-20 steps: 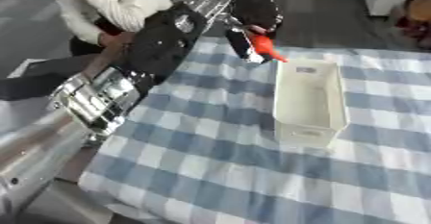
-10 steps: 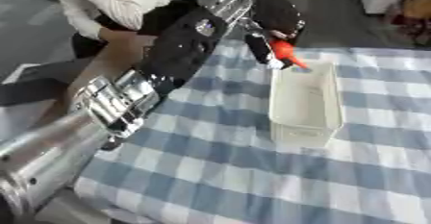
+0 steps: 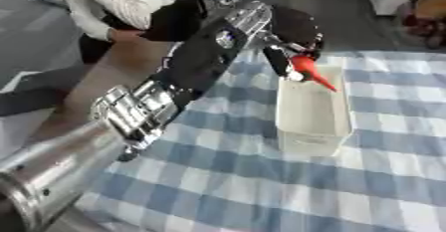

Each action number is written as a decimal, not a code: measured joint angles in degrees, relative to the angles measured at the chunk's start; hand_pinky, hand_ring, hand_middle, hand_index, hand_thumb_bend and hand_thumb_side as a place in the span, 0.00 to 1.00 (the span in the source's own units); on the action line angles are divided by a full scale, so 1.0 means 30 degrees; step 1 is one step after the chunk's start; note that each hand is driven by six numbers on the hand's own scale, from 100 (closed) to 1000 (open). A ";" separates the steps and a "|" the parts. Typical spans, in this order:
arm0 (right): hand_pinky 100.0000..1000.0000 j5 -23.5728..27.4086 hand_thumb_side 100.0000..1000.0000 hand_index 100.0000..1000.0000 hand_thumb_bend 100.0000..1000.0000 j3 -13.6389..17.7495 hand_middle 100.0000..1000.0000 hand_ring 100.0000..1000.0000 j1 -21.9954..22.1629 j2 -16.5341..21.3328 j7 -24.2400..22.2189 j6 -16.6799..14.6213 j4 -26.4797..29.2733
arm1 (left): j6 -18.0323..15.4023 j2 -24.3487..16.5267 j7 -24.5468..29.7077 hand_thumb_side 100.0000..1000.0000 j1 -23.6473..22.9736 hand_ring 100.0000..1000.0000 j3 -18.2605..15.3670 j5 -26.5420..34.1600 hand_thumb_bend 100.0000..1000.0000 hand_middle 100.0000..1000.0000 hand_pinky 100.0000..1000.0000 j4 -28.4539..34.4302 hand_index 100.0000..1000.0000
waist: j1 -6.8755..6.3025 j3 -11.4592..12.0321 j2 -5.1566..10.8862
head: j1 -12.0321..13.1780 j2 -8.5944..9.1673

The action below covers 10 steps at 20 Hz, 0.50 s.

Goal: Pick up objects on the table and place them in the box.

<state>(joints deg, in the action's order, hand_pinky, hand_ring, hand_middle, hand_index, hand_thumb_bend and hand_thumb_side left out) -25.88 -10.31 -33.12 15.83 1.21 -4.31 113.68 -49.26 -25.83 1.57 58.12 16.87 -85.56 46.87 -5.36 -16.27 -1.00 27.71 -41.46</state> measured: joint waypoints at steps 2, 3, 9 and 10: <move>0.43 0.0001 0.84 0.68 0.00 -0.0006 0.55 0.42 0.0000 -0.0009 -0.0021 0.0007 0.0000 | 0.0008 0.0001 0.0000 1.00 0.0000 1.00 -0.0017 0.0017 0.75 1.00 1.00 -0.0087 0.99 | -0.0012 0.0033 0.0000 | 0.0002 0.0001; 0.43 0.0001 0.84 0.68 0.00 -0.0015 0.55 0.42 0.0000 -0.0009 -0.0061 0.0011 0.0000 | 0.0030 -0.0001 0.0003 1.00 -0.0003 1.00 -0.0061 0.0050 0.75 1.00 1.00 -0.0097 0.99 | -0.0012 0.0067 0.0000 | 0.0002 0.0001; 0.43 -0.0023 0.84 0.68 0.00 -0.0005 0.55 0.42 0.0136 0.0184 -0.0083 0.0070 0.0001 | 0.1152 -0.0548 -0.0359 1.00 -0.0727 0.92 -0.0580 0.1535 0.30 0.94 0.91 0.0658 0.94 | -0.0083 0.0657 0.0057 | 0.0198 -0.0086; 0.43 -0.0052 0.84 0.68 0.00 0.0019 0.55 0.42 0.0223 0.0279 -0.0061 0.0094 0.0001 | 0.1442 -0.0837 -0.0406 0.98 -0.0963 0.89 -0.0631 0.1997 0.24 0.93 0.89 0.0889 0.93 | -0.0105 0.0787 0.0088 | 0.0204 -0.0181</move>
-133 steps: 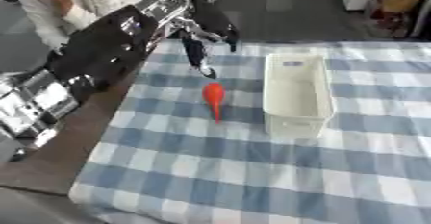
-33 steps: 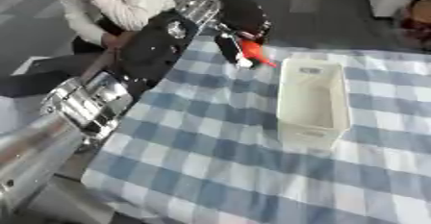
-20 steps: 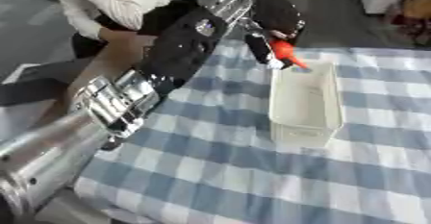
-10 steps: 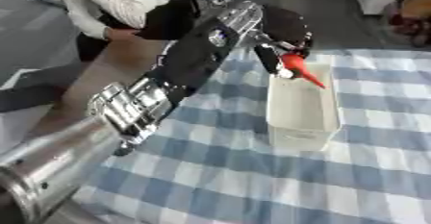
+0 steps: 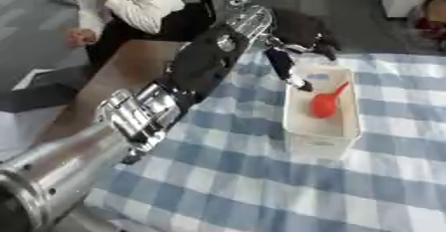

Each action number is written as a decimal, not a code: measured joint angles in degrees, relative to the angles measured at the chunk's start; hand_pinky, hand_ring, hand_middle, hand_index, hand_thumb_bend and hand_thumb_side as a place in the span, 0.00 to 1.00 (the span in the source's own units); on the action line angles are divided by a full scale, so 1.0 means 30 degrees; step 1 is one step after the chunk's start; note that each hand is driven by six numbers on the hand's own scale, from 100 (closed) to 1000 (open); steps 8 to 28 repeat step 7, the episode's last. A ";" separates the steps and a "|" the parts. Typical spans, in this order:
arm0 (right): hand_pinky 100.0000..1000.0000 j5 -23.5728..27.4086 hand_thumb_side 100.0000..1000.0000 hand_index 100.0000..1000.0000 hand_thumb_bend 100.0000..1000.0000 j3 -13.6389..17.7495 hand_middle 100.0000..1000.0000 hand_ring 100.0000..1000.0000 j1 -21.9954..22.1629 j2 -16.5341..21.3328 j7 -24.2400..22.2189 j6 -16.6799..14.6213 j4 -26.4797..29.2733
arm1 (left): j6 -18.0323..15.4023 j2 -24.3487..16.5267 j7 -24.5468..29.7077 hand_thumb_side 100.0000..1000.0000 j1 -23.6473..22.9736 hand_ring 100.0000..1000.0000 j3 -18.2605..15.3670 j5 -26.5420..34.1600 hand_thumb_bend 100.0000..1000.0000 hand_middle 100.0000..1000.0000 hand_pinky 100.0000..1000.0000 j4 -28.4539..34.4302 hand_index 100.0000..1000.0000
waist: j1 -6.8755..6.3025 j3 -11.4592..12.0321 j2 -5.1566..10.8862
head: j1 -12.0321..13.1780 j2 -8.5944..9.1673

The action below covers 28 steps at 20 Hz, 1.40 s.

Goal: Pick up objects on the table and place them in the box.

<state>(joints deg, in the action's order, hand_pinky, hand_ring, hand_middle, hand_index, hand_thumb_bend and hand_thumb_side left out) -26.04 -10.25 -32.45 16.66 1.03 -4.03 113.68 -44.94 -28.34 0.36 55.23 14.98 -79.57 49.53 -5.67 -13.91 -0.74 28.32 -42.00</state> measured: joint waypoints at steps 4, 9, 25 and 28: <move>0.43 -0.0184 0.85 0.68 0.00 0.0139 0.55 0.42 0.0411 0.0446 0.0135 0.0135 0.0010 | 0.1578 -0.0837 -0.0005 0.99 -0.1250 0.80 -0.0588 0.3236 0.12 0.90 0.81 0.0611 0.91 | -0.0028 0.0548 0.0164 | -0.0035 -0.0241; 0.43 -0.0315 0.85 0.68 0.00 0.0253 0.55 0.42 0.0660 0.0742 0.0253 0.0257 0.0013 | 0.3095 -0.1234 -0.0009 1.00 -0.2646 0.77 -0.1038 0.6926 0.09 0.89 0.78 0.1512 0.91 | -0.0022 0.0783 0.0220 | -0.0223 -0.0462; 0.43 -0.0315 0.85 0.68 0.00 0.0253 0.55 0.42 0.0660 0.0742 0.0253 0.0257 0.0013 | 0.3095 -0.1234 -0.0009 1.00 -0.2646 0.77 -0.1038 0.6926 0.09 0.89 0.78 0.1512 0.91 | -0.0022 0.0783 0.0220 | -0.0223 -0.0462; 0.43 -0.0315 0.85 0.68 0.00 0.0253 0.55 0.42 0.0660 0.0742 0.0253 0.0257 0.0013 | 0.3095 -0.1234 -0.0009 1.00 -0.2646 0.77 -0.1038 0.6926 0.09 0.89 0.78 0.1512 0.91 | -0.0022 0.0783 0.0220 | -0.0223 -0.0462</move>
